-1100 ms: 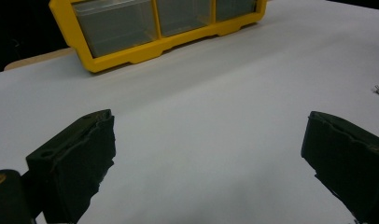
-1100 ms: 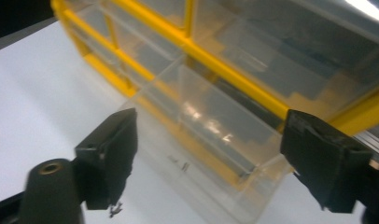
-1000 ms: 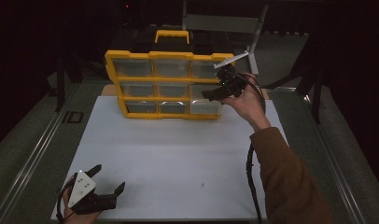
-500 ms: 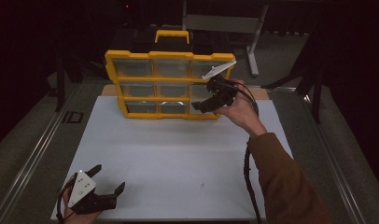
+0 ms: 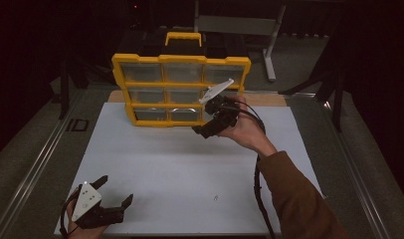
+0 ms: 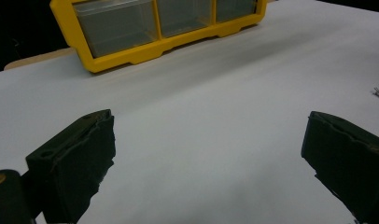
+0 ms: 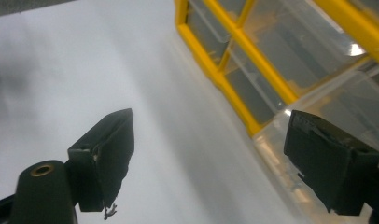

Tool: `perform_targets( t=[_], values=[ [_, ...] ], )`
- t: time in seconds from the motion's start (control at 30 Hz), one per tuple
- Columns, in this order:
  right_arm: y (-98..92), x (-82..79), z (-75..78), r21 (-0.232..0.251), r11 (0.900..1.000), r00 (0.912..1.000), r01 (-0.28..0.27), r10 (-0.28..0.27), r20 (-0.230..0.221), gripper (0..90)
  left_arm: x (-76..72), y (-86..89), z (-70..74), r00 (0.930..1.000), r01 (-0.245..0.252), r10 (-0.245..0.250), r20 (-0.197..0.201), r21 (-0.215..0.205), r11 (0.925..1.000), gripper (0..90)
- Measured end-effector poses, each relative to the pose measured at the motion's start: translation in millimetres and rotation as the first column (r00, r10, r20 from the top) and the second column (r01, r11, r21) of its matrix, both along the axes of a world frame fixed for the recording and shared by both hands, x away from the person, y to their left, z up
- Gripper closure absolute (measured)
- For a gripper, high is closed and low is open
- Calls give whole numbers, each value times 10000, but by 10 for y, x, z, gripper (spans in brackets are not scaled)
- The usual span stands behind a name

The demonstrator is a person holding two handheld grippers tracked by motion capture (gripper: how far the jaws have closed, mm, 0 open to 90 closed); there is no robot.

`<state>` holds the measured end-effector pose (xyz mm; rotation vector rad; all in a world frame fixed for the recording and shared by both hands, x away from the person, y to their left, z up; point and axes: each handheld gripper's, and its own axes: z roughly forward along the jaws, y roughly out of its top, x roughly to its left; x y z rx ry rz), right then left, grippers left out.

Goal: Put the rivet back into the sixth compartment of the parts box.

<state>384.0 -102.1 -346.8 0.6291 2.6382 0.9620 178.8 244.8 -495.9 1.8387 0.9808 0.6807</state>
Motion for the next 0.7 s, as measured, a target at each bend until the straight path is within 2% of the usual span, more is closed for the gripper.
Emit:
perform_targets(
  t=[0.17,0.3,0.4,0.43,0.7],
  values=[
    [46,-73,-63,-88,9996,9996,-277,277,-97,162,-1,2,3,10000,-16,16,28,9,10000,31],
    [74,-128,-149,-364,9982,9987,-469,462,-199,161,0,4,2,10000,-18,18,32,17,10000,31],
    [70,-150,-187,-438,9977,9983,-517,504,-296,161,0,5,2,10000,-25,25,36,15,10000,31],
    [53,-180,-248,-504,9970,9977,-594,575,-372,161,1,5,2,10000,-27,27,35,20,10000,31],
    [-28,-255,-443,-743,9950,9957,-667,615,-697,161,3,1,2,10000,-41,41,46,2,10000,31]
  ],
)
